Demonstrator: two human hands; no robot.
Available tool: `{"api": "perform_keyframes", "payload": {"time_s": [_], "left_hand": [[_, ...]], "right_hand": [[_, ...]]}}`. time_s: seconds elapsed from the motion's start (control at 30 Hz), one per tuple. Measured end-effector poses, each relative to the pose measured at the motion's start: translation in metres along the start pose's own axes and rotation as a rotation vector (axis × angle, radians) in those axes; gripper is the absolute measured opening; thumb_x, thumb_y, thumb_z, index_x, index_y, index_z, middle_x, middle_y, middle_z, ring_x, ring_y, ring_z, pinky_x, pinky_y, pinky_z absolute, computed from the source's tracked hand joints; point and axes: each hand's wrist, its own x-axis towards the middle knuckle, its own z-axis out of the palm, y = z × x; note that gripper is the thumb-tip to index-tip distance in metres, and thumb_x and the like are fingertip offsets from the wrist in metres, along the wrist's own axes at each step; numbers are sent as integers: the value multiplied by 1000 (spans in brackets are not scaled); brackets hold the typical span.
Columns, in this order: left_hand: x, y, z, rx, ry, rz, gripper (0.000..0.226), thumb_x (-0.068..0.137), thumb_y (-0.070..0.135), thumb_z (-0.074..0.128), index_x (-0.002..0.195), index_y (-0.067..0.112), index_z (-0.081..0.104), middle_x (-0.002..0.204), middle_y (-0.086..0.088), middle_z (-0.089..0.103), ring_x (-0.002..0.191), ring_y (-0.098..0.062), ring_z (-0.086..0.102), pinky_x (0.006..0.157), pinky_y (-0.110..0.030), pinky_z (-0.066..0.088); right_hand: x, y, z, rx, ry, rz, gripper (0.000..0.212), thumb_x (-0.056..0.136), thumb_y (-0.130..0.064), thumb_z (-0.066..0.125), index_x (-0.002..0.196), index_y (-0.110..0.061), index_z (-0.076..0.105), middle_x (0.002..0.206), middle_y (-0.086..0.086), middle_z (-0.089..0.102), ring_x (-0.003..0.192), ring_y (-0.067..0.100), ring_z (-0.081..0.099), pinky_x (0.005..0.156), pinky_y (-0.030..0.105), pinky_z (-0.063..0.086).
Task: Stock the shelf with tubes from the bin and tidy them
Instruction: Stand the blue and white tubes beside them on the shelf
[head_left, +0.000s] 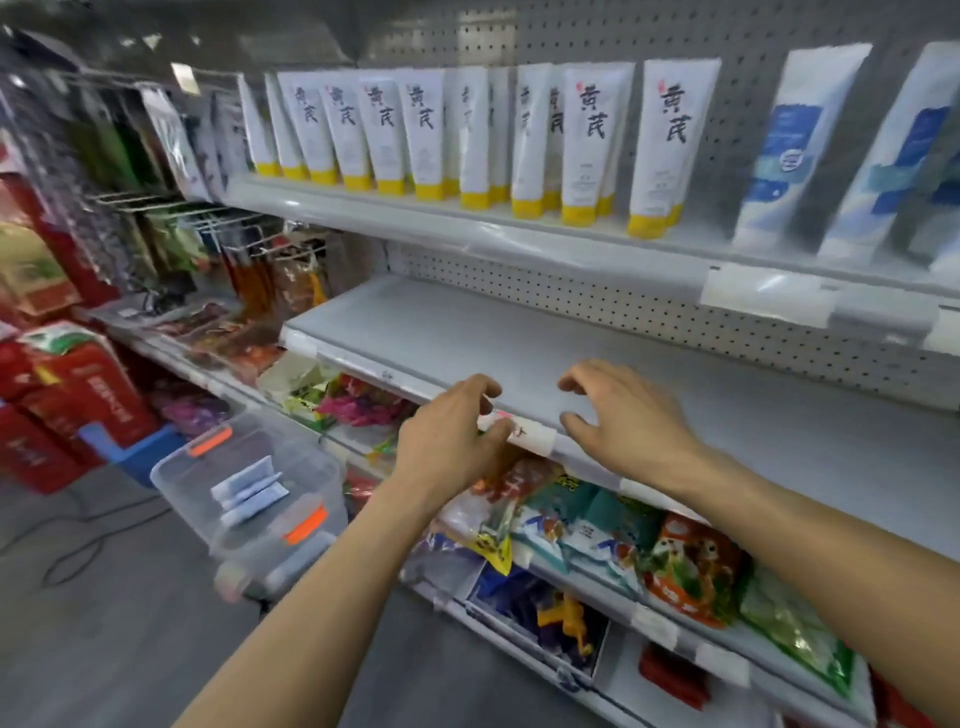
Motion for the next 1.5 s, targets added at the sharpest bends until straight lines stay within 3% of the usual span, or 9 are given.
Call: {"api": "perform_keyframes", "payload": {"time_s": [0.13,0.43,0.73,0.87,0.97,1.2,1.33,1.4,1.5], "left_hand": [[4,-103,-19,-9,-31,-72,35,88,43,59,120,29,52,110,10,64,97,-15,63,80,-37,53],[18,-346,-49,-31,-148,-402,30,91,37,58,119,25,56,109,10,66,98,-15,63,79,-31,50],[51,-527,-30,-77,-296,-712,32,91,39,58,120,27,55,112,9,66,105,-20,61,88,-34,50],[85,-601,-2,-79,-344,-770,37,93,34,57,126,20,54,123,0,64,114,-24,58,93,-33,47],[117,-655,31,-74,-396,-788,38,95,27,53,129,10,51,132,-10,57,120,-29,53,93,-31,41],[159,-761,115,49,-502,-782,48,95,14,50,140,4,35,143,-15,40,130,-31,41,101,-36,33],[168,-793,156,241,-636,-646,51,88,7,55,136,7,35,133,-13,46,121,-32,50,94,-39,42],[173,-796,170,356,-670,-587,46,89,5,54,132,6,40,126,-12,51,117,-32,51,90,-37,43],[180,-800,180,521,-656,-482,25,68,15,61,92,12,70,80,-2,67,77,-21,64,60,-25,46]], "right_hand": [[59,-78,67,68,-108,-43,26,92,-35,53,115,-24,52,117,-3,56,107,19,52,74,32,43],[169,-235,224,370,-373,-3,24,88,-32,58,110,-22,61,112,0,62,104,21,59,85,39,51],[265,-315,371,630,-657,121,18,86,-17,64,104,-14,64,93,-3,60,88,16,58,77,26,44],[312,-343,452,763,-806,303,5,85,-15,65,89,-17,62,82,-4,60,85,17,59,75,27,45],[341,-361,521,801,-891,495,14,83,-10,61,71,-17,57,74,4,61,72,21,57,64,28,46],[362,-385,672,881,-1053,976,17,87,-4,54,71,-10,54,64,10,54,52,21,49,56,30,44],[357,-402,733,948,-999,1259,10,89,-8,61,82,-2,57,63,15,56,49,24,52,56,37,54],[353,-412,755,999,-977,1363,17,88,-13,66,85,2,58,68,18,59,47,25,53,43,32,51],[350,-424,777,1086,-946,1459,25,88,-20,68,75,-4,53,60,14,56,43,23,49,43,28,44]]}}
